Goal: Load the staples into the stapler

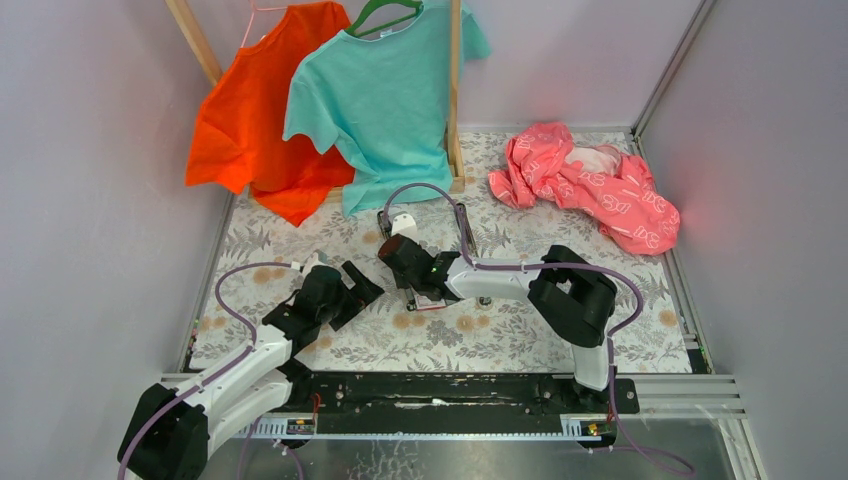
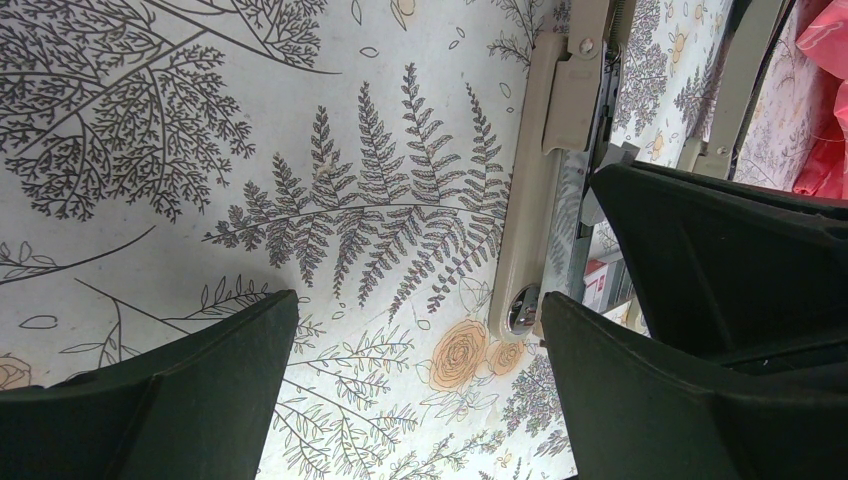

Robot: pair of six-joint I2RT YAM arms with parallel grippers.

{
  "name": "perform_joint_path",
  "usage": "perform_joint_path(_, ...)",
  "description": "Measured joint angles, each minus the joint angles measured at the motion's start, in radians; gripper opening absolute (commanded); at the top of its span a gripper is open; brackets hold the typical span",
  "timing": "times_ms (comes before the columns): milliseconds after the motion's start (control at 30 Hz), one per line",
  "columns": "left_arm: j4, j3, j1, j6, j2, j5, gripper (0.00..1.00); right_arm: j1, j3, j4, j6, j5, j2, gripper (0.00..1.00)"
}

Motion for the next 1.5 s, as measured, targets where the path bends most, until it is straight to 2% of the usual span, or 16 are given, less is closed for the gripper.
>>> perform_joint_path(933, -0.005, 0.000, 0.009, 0.008, -0.006, 0.010, 1.00, -0.001, 0.000, -0.039, -0.024, -0.003, -0.041, 0.45)
perform_joint_path(1167, -0.028, 0.008, 0.045, 0.035, -0.011, 0.019, 1.00, -0.006, -0.009, -0.052, -0.034, -0.035, -0.062, 0.50)
perform_joint_path(1500, -0.041, 0.042, 0.144, 0.080, 0.039, 0.059, 1.00, -0.006, -0.042, -0.063, -0.034, -0.093, -0.081, 0.50)
